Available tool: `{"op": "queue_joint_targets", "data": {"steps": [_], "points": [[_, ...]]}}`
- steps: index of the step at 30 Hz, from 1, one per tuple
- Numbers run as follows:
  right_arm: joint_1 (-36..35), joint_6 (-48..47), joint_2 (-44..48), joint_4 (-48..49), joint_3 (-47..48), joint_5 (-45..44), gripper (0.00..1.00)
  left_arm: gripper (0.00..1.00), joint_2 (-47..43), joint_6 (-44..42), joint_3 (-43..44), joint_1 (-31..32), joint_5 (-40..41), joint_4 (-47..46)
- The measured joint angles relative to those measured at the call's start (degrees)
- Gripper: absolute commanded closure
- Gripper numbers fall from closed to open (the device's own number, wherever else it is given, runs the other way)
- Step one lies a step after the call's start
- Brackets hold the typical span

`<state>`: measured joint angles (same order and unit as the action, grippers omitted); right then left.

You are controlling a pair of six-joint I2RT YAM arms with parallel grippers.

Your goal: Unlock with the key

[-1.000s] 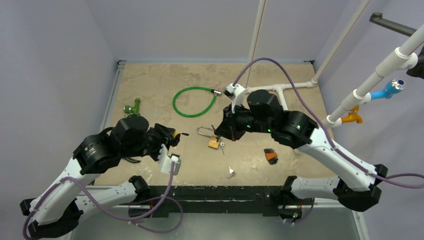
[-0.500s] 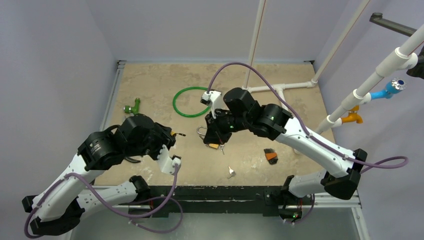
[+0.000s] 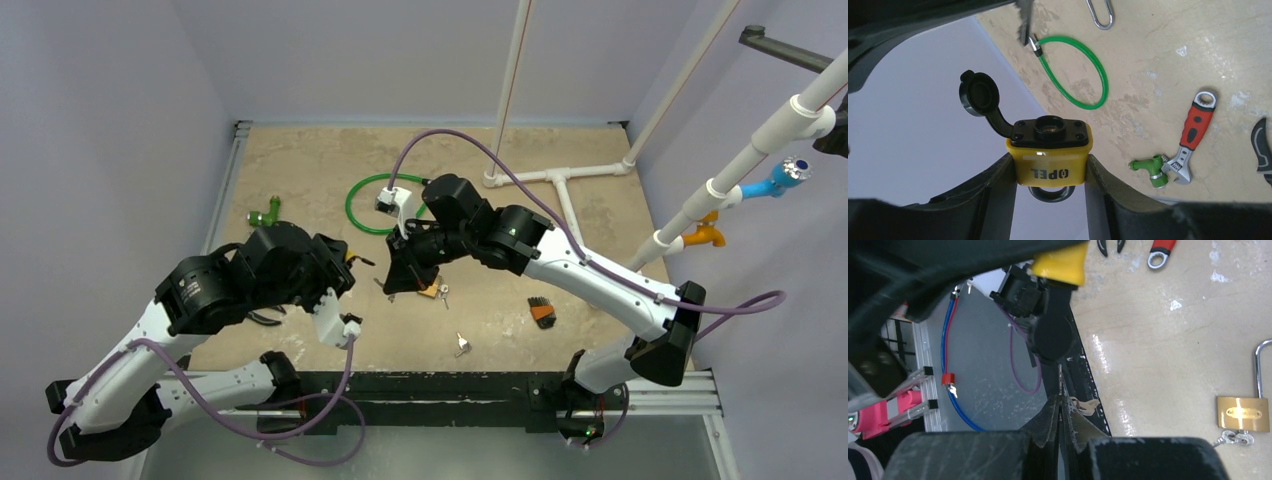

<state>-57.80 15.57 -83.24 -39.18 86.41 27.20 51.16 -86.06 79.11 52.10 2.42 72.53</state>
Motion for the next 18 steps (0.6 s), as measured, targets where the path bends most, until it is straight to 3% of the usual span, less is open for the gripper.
{"op": "queue_joint_targets", "data": {"steps": [18], "points": [[0.0, 1.4, -0.1, 6.5, 0.1, 2.6, 1.00, 1.00, 4.4, -5.2, -0.7, 7.7, 7.5, -1.0]]}}
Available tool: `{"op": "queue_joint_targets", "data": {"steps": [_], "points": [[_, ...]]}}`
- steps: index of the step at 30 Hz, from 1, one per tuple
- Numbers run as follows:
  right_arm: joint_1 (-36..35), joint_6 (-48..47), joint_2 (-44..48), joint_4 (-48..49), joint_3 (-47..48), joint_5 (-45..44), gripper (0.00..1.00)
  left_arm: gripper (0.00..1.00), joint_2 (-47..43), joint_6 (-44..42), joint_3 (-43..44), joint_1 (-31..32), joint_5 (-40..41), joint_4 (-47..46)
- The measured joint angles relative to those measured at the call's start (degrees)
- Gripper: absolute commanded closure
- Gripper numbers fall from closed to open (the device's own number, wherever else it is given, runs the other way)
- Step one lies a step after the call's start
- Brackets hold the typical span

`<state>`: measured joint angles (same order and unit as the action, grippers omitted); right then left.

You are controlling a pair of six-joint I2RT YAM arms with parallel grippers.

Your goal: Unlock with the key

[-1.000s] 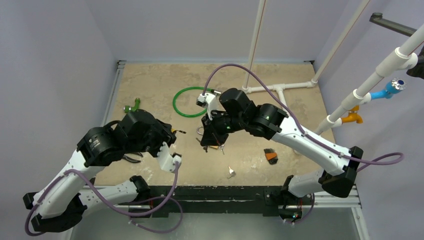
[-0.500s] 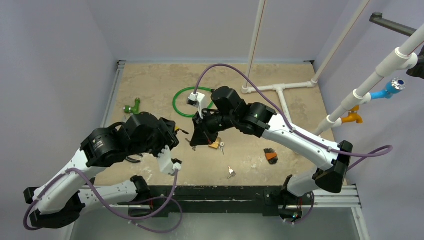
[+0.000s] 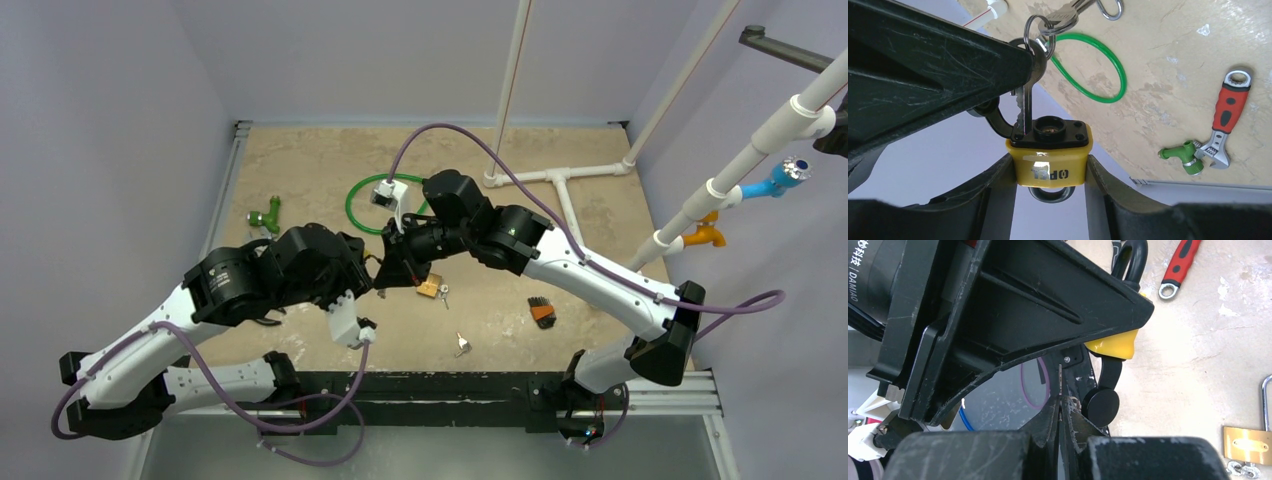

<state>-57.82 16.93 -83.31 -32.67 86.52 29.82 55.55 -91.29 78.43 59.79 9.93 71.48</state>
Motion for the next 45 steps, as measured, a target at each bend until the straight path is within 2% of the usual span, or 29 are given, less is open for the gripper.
{"op": "queue_joint_targets", "data": {"steps": [28, 38, 45], "points": [[0.8, 1.5, -1.0, 3.1, -0.1, 1.6, 1.00, 1.00, -2.3, -1.4, -0.6, 0.0, 2.5, -1.9], [1.1, 2.1, -1.0, 4.2, -0.5, 3.3, 1.00, 1.00, -1.7, -1.2, 6.3, 0.5, -1.4, 2.1], [1.6, 1.9, -0.9, 4.3, -0.7, 3.2, 1.00, 1.00, -7.8, -7.3, -0.7, 2.2, -4.7, 0.2]]}}
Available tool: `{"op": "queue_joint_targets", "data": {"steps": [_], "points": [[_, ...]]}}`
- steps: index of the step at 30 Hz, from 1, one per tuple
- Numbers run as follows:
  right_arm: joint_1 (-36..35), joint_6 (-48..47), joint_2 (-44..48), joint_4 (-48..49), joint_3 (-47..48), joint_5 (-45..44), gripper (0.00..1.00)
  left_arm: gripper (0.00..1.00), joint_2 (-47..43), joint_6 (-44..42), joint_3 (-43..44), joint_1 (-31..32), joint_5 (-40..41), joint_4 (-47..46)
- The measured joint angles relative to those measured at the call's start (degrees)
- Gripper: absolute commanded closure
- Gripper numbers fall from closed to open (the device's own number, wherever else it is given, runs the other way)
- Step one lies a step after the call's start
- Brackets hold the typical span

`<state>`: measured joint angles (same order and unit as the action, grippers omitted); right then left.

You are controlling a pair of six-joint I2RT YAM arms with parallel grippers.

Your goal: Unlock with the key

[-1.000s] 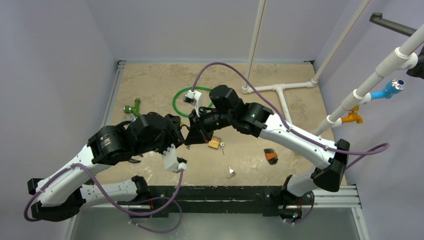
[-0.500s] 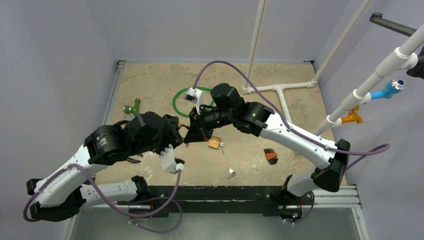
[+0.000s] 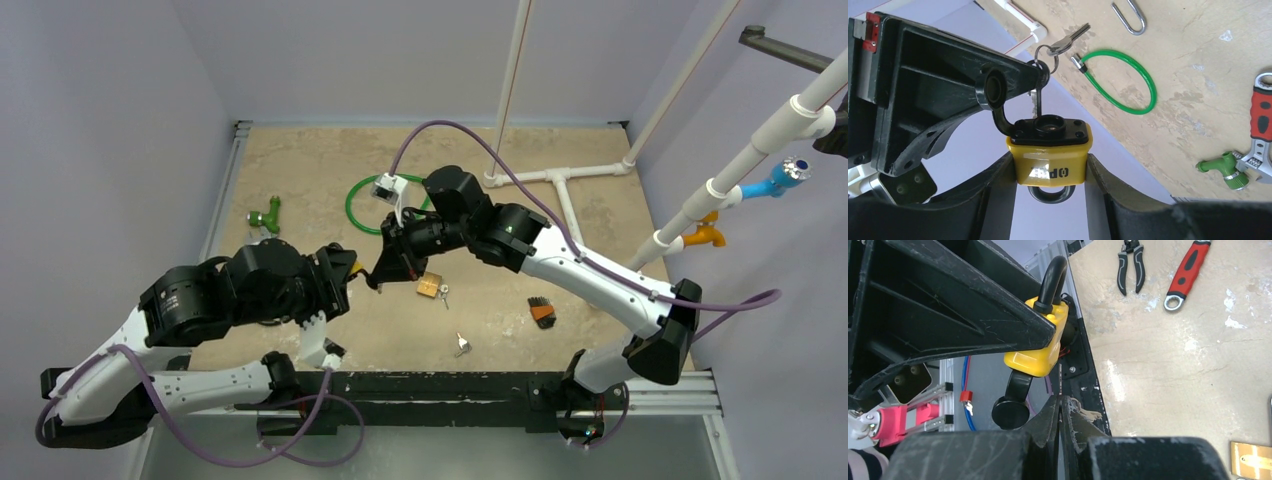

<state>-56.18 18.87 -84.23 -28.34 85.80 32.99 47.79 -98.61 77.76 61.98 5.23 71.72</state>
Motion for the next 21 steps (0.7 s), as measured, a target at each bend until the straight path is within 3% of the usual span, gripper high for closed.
{"op": "queue_joint_targets", "data": {"steps": [21], "points": [[0.4, 1.1, 2.9, 2.3, -3.8, -0.4, 1.00, 1.00, 2.8, 7.8, 0.0, -0.1, 4.4, -4.0]]}}
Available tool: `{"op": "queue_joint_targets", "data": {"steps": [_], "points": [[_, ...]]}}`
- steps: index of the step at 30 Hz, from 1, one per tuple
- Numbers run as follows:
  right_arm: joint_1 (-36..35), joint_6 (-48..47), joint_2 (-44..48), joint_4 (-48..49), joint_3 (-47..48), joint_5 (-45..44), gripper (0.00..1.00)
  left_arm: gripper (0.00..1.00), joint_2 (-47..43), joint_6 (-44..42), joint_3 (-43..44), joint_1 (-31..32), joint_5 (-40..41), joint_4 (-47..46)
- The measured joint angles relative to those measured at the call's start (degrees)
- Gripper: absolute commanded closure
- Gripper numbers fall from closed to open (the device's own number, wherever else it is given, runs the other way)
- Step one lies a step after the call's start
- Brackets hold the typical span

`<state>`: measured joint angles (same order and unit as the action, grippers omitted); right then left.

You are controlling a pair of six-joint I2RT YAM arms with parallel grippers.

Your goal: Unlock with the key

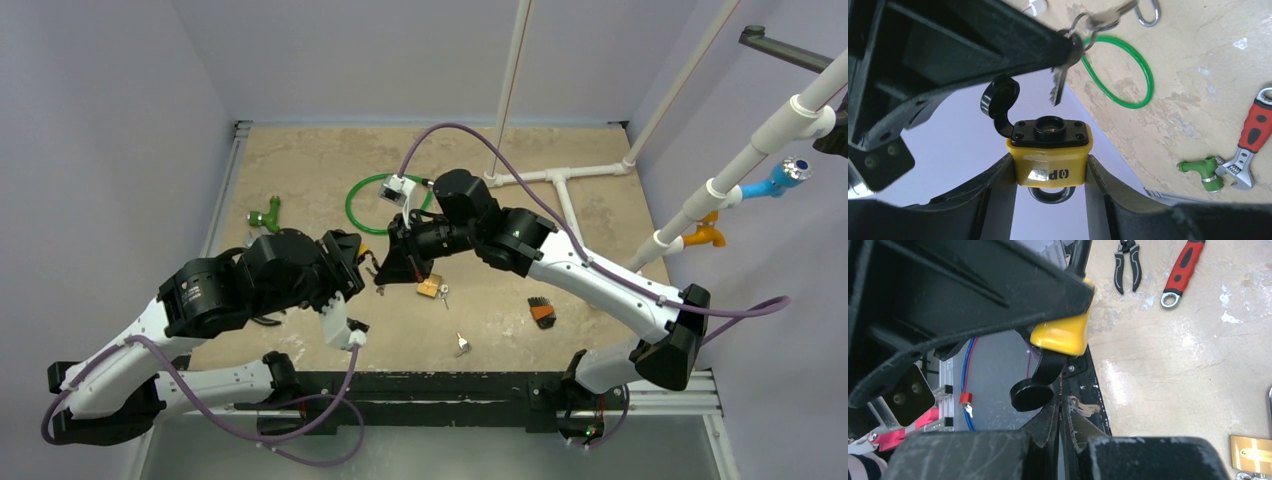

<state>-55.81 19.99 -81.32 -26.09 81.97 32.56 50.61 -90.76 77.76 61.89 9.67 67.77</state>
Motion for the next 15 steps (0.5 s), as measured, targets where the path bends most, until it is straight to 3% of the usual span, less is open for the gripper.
{"op": "queue_joint_targets", "data": {"steps": [15], "points": [[0.0, 0.1, 0.1, 0.3, -0.8, 0.4, 1.00, 1.00, -2.3, 1.6, -1.6, -2.4, 1.7, -4.3]]}}
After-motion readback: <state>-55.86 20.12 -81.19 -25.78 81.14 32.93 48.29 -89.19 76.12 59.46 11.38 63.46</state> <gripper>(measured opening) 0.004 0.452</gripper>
